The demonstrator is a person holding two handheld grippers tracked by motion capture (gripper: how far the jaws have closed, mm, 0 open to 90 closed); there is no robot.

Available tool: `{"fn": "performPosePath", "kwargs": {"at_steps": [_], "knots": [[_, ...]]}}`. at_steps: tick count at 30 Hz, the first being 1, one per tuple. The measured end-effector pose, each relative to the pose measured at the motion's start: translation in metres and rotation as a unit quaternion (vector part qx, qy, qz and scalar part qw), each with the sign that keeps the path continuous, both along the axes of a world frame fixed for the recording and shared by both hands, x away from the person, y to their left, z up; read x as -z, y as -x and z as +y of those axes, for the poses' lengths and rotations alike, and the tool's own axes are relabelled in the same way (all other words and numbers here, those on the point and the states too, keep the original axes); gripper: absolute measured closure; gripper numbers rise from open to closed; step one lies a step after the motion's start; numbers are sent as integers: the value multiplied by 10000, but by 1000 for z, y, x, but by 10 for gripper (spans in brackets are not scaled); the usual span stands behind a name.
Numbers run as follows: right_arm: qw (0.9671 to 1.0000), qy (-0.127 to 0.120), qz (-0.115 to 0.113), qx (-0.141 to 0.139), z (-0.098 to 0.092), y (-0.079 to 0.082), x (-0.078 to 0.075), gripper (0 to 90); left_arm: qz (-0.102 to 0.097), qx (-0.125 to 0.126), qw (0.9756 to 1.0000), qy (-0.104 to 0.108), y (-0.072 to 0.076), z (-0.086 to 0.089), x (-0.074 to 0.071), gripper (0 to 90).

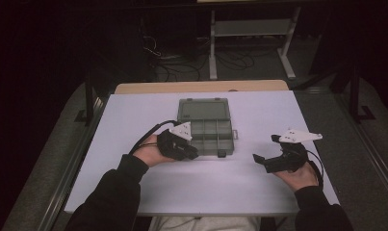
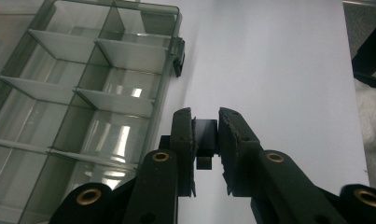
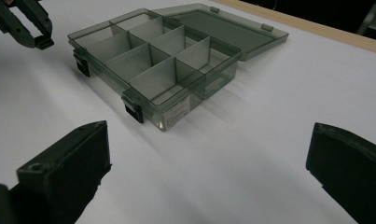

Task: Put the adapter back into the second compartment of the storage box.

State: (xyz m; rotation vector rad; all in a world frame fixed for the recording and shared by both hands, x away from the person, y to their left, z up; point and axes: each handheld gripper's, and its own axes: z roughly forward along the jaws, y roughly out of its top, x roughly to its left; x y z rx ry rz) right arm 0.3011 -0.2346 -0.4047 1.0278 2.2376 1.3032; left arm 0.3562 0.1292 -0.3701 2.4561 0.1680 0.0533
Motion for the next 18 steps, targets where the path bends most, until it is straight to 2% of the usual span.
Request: {"fn": "performPosePath", "kwargs": {"at_steps": [13, 18], "knots": [[10000, 13, 22, -33, 1, 0, 0, 0, -84, -100, 9999, -18, -15, -1, -9, 761], [10000, 24, 24, -45, 1, 0, 0, 0, -106, -155, 9998, 41, -19, 0, -13, 761]]}}
